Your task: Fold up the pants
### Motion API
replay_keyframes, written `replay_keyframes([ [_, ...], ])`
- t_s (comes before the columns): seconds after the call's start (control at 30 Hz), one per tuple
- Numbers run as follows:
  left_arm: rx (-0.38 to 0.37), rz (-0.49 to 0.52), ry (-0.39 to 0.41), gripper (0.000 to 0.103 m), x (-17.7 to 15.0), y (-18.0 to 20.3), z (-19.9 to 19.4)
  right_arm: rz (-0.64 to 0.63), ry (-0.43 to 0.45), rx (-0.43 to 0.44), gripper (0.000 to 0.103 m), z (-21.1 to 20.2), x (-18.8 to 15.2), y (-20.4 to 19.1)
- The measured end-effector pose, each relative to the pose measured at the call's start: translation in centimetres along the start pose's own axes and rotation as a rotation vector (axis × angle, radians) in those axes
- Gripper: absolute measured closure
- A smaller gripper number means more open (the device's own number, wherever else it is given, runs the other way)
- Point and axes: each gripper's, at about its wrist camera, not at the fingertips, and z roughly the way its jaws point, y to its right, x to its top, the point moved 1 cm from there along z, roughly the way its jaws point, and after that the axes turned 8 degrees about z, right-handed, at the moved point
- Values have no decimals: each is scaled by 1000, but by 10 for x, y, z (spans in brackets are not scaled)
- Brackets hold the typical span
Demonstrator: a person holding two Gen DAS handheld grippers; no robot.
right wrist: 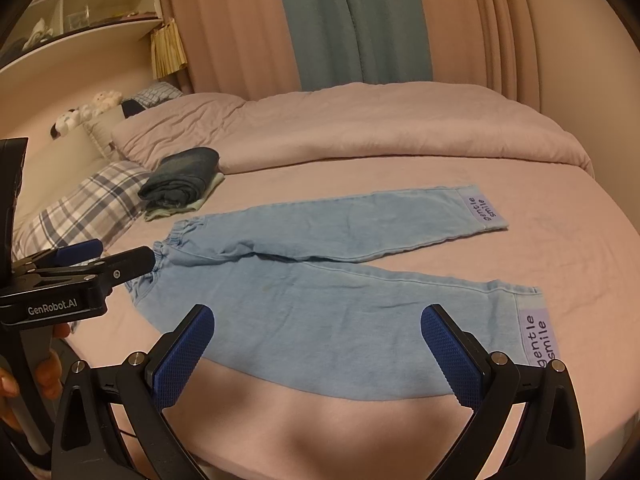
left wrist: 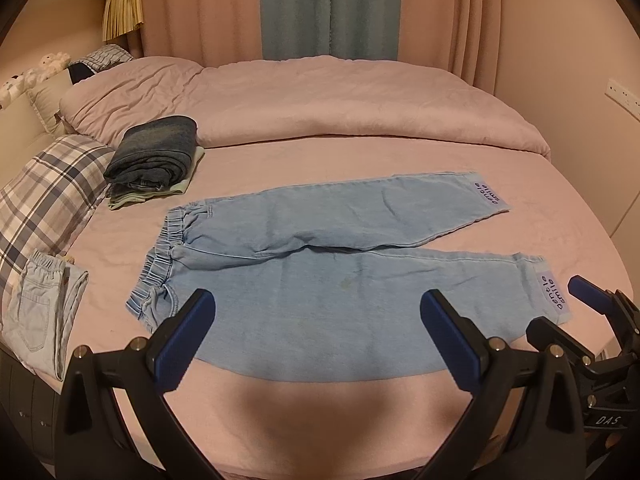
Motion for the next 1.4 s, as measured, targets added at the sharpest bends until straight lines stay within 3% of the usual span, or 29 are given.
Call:
replay_keyframes([
  [0.53,-6,35,11,0,-3,3,-1,0,2,-2,0,-2,0,0],
  [1.4,-36,-6,4,0,-5,2,1,-9,-1,8,0,0,0,1],
])
